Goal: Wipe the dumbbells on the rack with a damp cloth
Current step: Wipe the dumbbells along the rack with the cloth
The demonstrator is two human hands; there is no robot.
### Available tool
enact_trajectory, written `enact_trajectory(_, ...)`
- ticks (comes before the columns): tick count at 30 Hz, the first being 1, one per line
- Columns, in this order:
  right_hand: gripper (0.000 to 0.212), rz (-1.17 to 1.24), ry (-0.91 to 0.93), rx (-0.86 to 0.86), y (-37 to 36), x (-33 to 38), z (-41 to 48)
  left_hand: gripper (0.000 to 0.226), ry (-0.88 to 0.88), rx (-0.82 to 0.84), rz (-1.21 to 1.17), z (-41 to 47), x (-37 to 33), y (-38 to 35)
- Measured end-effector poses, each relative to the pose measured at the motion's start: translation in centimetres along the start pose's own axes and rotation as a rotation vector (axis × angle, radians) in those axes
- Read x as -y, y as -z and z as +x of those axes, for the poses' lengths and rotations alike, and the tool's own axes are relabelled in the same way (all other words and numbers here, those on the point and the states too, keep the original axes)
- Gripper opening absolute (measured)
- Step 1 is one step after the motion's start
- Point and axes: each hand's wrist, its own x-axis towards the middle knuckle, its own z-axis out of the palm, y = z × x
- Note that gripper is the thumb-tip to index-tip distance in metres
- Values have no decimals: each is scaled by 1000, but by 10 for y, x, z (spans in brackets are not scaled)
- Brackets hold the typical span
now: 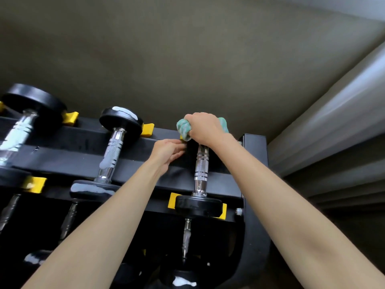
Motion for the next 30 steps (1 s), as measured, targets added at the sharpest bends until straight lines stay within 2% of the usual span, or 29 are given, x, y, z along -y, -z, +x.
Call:
enact_trajectory(2, 20, -73, -1, -1, -5, 9, 1, 27, 131, 14, 77, -7, 0, 2)
enact_trajectory(5, 32, -181, -39, 17, -12, 14, 1, 17, 299, 266, 296, -16, 4, 1)
enact_trajectory(8, 37, -250, -50, 31, -14, 12, -3, 13, 236, 435, 544, -17, 10, -9)
enact_trajectory(11, 33, -181, -28, -10, -16, 5, -8, 17, 196, 459, 556, -16, 12, -15)
enact_trajectory(13, 27, -206, 72, -201, -22, -1, -11, 17, 175, 451, 618, -17, 11, -15)
enact_trajectory(16, 18, -175, 163, -362, -33, -14, -18, 19, 153, 449, 668, -17, 9, -18)
enact_trajectory(19, 32, -59, 209, -501, -47, -27, -27, 18, 143, 445, 683, -17, 8, -19)
enact_trajectory(23, 38, 261, 129, -687, -60, -44, -38, 49, 134, 451, 737, -13, 7, -20)
enact_trajectory(27, 47, 651, -80, -675, -64, -43, -54, 25, 150, 471, 727, -17, 5, -20)
enact_trajectory(30, 58, 923, -224, -646, -63, -41, -62, 16, 144, 469, 722, -19, 5, -19)
